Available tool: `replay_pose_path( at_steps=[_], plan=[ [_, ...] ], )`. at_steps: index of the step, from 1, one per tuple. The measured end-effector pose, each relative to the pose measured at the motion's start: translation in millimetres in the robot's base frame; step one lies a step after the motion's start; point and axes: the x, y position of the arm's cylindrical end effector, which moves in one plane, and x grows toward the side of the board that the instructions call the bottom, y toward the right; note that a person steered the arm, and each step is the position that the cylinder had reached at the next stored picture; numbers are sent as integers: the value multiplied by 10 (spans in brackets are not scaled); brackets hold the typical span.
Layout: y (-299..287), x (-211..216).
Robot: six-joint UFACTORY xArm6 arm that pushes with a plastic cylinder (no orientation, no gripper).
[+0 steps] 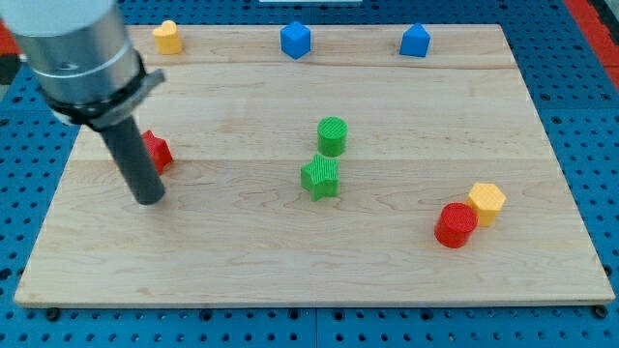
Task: Push the red star towards the center left of the board
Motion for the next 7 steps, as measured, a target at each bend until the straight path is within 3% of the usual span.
replay_pose_path(
  at_steps=[1,2,3,4,7],
  plan=[
    [-345,-321],
    [-364,-306],
    [-275,56],
    [157,15],
    [316,11]
  ],
)
